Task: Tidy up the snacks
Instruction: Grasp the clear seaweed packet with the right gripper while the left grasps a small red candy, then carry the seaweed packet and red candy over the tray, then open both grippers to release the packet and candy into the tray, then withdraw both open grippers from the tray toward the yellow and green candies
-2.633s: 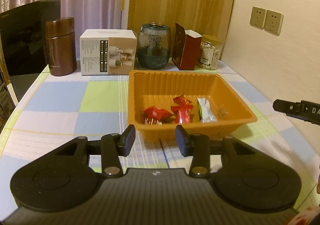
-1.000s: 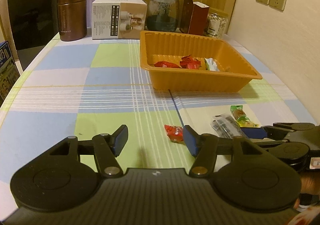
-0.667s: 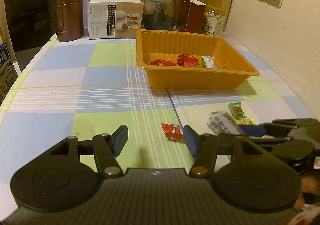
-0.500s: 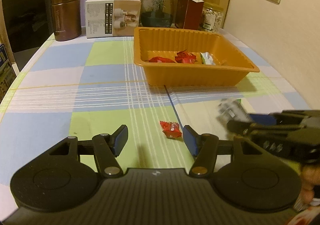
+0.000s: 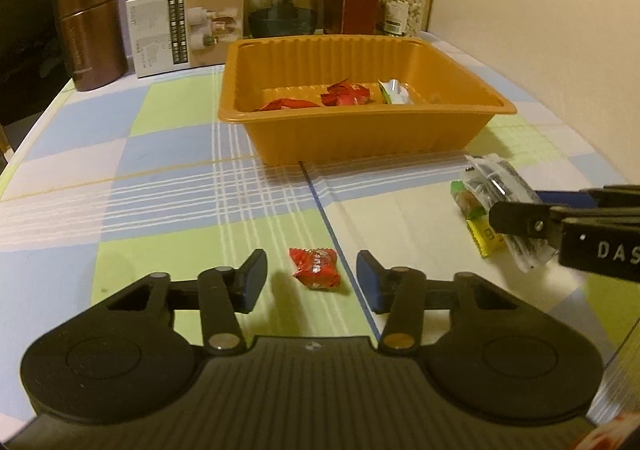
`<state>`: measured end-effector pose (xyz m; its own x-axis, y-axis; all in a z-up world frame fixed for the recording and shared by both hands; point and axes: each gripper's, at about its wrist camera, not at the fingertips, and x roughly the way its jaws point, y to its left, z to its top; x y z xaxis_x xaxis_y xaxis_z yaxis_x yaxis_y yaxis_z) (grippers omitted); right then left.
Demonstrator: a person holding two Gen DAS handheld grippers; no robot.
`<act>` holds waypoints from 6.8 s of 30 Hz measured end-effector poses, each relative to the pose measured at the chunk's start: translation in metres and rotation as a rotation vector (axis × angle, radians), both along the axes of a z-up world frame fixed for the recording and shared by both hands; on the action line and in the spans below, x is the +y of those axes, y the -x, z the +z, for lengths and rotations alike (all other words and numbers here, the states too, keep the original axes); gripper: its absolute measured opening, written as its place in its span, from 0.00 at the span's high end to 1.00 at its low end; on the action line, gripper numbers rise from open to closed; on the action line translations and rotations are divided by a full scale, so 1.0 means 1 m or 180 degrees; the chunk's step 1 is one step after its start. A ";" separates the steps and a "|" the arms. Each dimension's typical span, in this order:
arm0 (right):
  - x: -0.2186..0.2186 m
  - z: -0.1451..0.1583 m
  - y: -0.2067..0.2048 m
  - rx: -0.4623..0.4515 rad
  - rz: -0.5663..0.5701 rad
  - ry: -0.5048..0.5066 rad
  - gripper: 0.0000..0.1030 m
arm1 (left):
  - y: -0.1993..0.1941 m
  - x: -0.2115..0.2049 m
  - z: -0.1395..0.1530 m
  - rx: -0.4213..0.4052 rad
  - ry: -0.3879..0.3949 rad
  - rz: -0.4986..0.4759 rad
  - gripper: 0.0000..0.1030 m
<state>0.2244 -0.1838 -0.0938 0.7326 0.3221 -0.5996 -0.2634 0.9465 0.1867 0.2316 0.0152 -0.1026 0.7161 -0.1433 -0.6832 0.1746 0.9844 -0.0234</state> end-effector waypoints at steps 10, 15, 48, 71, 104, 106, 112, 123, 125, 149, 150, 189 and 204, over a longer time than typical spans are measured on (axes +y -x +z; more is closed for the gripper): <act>-0.003 0.000 -0.001 0.0015 -0.0016 -0.0052 0.64 | -0.005 -0.010 -0.012 0.0065 -0.0116 -0.0066 0.78; -0.003 0.002 0.000 -0.0002 -0.0034 -0.0065 0.64 | 0.001 -0.009 -0.007 0.0020 -0.0124 -0.0009 0.82; -0.011 0.054 -0.011 -0.0470 -0.0137 -0.0120 0.64 | -0.020 -0.017 0.079 -0.0520 0.0282 -0.0076 0.82; -0.020 0.064 -0.103 -0.0487 -0.0363 -0.0172 0.63 | -0.100 -0.004 0.077 -0.0500 0.0322 0.0028 0.82; -0.027 0.043 -0.139 -0.0239 -0.0463 -0.0288 0.63 | -0.141 0.018 0.054 -0.0326 0.0338 0.0237 0.62; -0.025 0.042 -0.139 -0.0232 -0.0456 -0.0298 0.63 | -0.141 0.021 0.054 -0.0321 0.0349 0.0257 0.62; -0.021 0.043 -0.139 -0.0245 -0.0417 -0.0324 0.63 | -0.140 0.017 0.054 -0.0333 0.0320 0.0208 0.62; -0.019 0.041 -0.140 -0.0227 -0.0414 -0.0352 0.63 | -0.140 0.012 0.053 -0.0325 0.0311 0.0152 0.62; -0.018 0.041 -0.142 -0.0225 -0.0414 -0.0347 0.63 | -0.140 0.011 0.052 -0.0323 0.0313 0.0150 0.62; -0.034 0.042 -0.143 -0.0369 -0.0575 -0.0622 0.41 | -0.138 0.009 0.053 -0.0353 0.0272 0.0116 0.62; -0.036 0.042 -0.143 -0.0373 -0.0585 -0.0621 0.41 | -0.137 0.008 0.053 -0.0357 0.0270 0.0111 0.62; -0.071 0.051 -0.025 -0.0441 -0.0625 -0.0495 0.41 | -0.023 -0.007 0.062 -0.0379 0.0244 0.0053 0.57; -0.060 0.021 0.033 -0.0257 -0.0337 -0.0187 0.41 | 0.036 0.008 0.045 -0.0267 0.0207 0.0132 0.25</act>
<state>0.1916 -0.2438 -0.0729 0.8095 0.2733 -0.5197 -0.1791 0.9578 0.2247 0.1961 0.0228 -0.0578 0.7767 -0.1544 -0.6107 0.1378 0.9877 -0.0745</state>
